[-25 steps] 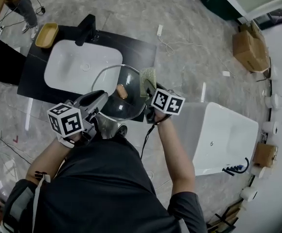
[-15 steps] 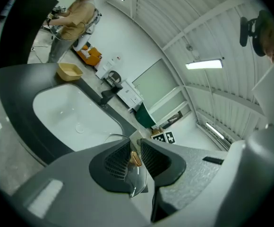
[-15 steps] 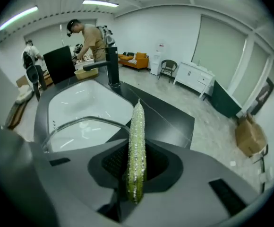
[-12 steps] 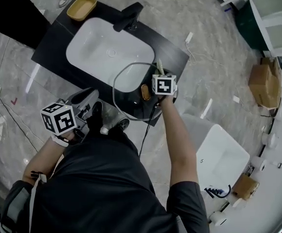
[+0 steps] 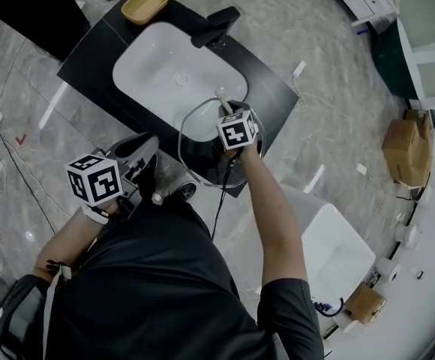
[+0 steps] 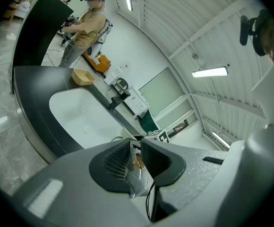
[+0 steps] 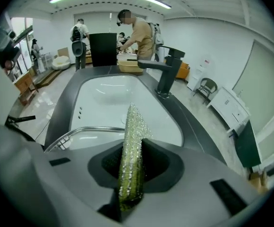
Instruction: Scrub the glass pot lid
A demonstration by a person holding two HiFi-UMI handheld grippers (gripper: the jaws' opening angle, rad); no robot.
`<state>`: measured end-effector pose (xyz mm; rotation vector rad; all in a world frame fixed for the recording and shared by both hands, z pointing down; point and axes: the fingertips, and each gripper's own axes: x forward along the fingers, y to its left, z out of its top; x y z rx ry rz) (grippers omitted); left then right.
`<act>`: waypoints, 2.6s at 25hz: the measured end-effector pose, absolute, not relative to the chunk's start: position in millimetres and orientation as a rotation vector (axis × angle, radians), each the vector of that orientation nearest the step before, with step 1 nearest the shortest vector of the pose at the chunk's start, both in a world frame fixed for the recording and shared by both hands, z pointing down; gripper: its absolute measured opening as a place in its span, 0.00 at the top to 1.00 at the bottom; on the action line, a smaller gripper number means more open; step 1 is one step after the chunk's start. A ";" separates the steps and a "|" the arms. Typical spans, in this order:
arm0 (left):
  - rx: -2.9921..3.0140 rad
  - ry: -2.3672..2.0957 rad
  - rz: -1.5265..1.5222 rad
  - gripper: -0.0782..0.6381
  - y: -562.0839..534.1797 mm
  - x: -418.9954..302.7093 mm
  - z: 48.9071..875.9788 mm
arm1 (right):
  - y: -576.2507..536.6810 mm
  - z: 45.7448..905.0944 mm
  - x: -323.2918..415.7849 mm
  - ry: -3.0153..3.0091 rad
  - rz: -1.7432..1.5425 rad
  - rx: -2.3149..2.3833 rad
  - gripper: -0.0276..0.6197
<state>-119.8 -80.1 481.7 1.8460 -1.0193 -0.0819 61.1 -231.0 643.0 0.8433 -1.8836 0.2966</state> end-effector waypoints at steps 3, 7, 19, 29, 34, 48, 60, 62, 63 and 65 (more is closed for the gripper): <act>1.836 -1.026 -0.075 0.79 -75.6 -119.9 483.1 | -221.5 648.9 42.6 -1.934 0.241 0.726 0.86; 1.825 -1.039 -0.085 0.79 -69.7 -118.3 483.3 | -206.9 651.4 21.1 -1.993 0.156 0.571 0.86; 1.749 -1.117 -0.100 0.79 -44.5 -129.6 495.8 | -144.0 652.2 -12.2 -2.068 -0.188 0.160 0.86; 1.782 -1.092 -0.078 0.79 -37.2 -108.7 488.5 | -91.1 649.2 -12.2 -2.050 -0.356 -0.037 0.86; 1.819 -1.057 -0.047 0.79 -42.1 -92.8 484.0 | -85.4 647.8 -14.3 -2.034 -0.433 -0.039 0.86; 1.908 -0.911 0.055 0.79 -59.8 -57.1 476.8 | -183.7 582.4 98.6 -2.070 0.089 0.909 0.86; 1.869 -0.937 0.042 0.79 -56.0 -76.0 484.2 | -132.6 638.2 -3.1 -2.054 -0.191 0.280 0.86; 1.851 -0.960 0.037 0.79 -52.2 -84.4 487.1 | -113.9 641.1 -11.4 -2.077 -0.232 0.175 0.86; 1.841 -0.970 0.035 0.79 -49.7 -88.2 489.1 | -104.9 641.2 -14.0 -2.085 -0.257 0.130 0.86; 1.823 -0.987 0.030 0.79 -44.5 -92.5 492.3 | -90.9 641.2 -14.7 -2.085 -0.317 0.065 0.86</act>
